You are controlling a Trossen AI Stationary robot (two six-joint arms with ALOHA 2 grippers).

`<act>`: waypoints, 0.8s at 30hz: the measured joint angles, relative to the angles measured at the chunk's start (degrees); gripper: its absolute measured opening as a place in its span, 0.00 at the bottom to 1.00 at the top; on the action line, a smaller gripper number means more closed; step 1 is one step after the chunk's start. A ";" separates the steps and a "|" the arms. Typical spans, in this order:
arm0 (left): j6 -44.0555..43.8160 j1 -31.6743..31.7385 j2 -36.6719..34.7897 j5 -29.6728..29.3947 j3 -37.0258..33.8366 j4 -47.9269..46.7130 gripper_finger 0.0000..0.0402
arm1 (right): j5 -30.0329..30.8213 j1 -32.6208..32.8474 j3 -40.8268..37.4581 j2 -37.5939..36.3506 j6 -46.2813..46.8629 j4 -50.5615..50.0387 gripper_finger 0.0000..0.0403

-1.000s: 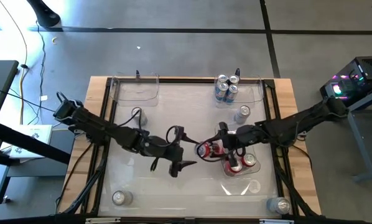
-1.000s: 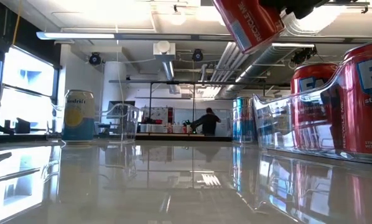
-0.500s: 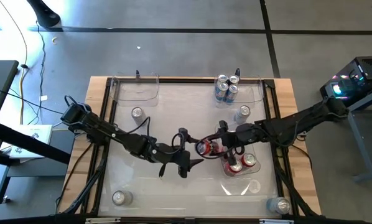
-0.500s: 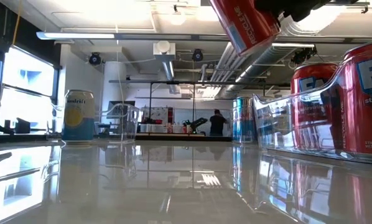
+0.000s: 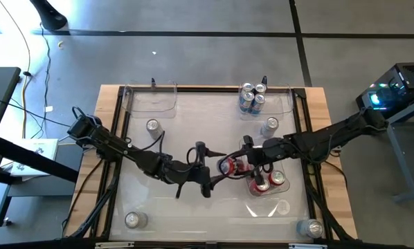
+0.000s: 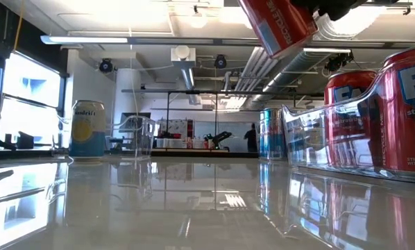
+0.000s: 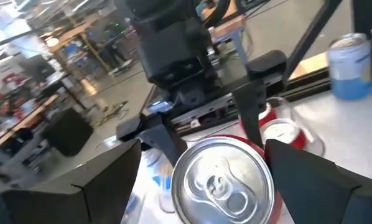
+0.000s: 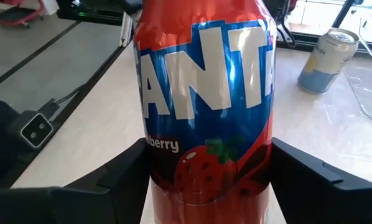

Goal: Sort soda cans
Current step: Remove the top orange soda can from the bottom right transparent bin

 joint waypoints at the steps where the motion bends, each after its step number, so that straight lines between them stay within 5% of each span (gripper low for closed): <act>1: 0.03 0.09 0.02 -0.89 0.00 -0.05 0.84 | 0.08 -0.01 0.00 0.00 0.08 0.03 0.65; 14: -6.09 5.41 -0.09 13.57 0.11 -5.52 0.84 | 0.70 -0.09 -0.02 0.04 0.17 -0.51 0.65; 24: -7.58 3.49 -0.04 5.01 0.11 -10.38 0.84 | 2.03 -0.15 -0.04 0.07 0.43 -0.71 0.65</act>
